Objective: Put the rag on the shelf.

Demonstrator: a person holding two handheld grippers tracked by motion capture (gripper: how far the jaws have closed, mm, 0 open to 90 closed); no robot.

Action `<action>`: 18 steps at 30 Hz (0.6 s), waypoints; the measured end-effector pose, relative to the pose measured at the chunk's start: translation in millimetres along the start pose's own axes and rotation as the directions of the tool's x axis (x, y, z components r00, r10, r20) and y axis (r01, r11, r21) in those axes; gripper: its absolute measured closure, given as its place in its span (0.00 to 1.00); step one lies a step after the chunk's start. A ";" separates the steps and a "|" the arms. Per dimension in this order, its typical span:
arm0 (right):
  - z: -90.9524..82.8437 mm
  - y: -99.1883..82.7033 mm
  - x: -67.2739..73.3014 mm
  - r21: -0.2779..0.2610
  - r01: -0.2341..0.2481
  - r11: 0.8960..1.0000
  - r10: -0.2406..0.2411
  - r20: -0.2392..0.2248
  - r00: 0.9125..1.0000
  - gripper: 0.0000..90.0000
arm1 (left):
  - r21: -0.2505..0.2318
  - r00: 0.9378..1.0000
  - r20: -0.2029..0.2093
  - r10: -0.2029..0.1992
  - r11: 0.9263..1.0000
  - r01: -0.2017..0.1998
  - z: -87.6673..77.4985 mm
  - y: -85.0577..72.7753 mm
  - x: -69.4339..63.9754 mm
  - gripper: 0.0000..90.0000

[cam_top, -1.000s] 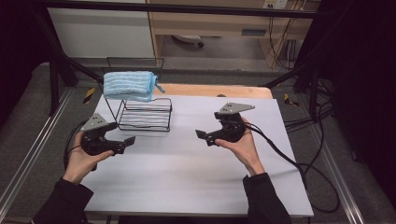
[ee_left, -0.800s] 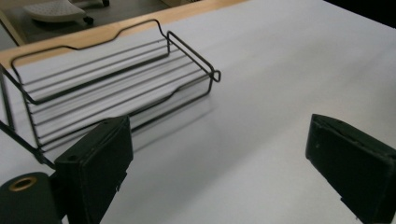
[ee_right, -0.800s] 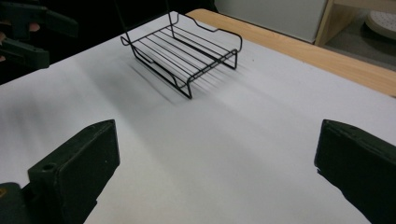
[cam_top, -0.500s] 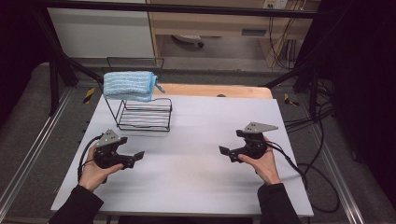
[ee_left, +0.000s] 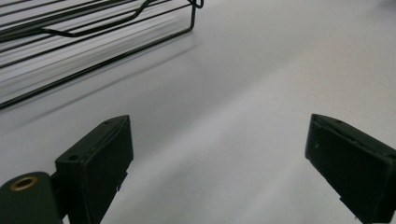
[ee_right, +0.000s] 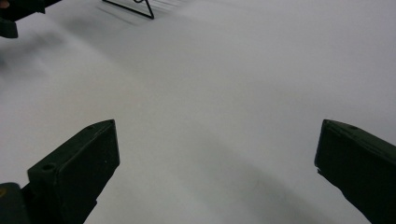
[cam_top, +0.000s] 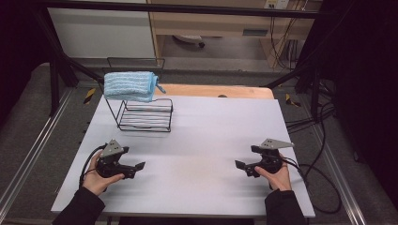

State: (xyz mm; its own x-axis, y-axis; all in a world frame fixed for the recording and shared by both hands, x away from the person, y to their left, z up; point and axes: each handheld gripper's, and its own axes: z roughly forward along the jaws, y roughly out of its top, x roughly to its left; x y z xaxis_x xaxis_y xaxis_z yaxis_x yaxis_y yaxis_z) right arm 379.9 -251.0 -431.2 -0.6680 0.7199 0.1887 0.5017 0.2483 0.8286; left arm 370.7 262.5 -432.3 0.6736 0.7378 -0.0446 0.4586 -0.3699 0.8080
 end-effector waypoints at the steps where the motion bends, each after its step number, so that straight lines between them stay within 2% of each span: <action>1: -1.1 -3.8 -1.0 0.006 -0.005 1.000 0.005 0.006 1.000 0.01 | 0.001 1.000 0.002 0.004 1.000 -0.004 0.4 -0.9 -0.2 0.09; 6: -4.6 -17.8 -4.5 0.018 -0.023 1.000 0.023 0.012 1.000 0.01 | 0.009 1.000 0.007 0.004 1.000 -0.004 3.6 -5.2 -0.8 0.09; 12: -4.7 -20.9 -7.8 0.018 -0.029 0.999 0.029 0.023 0.999 0.01 | 0.011 1.000 0.020 0.012 1.000 -0.013 5.2 -7.3 -2.7 0.09; 18: -4.4 -21.1 -7.4 0.028 -0.025 0.999 0.024 0.015 1.000 0.01 | 0.009 1.000 0.013 0.005 1.000 -0.005 3.9 -8.9 -0.1 0.09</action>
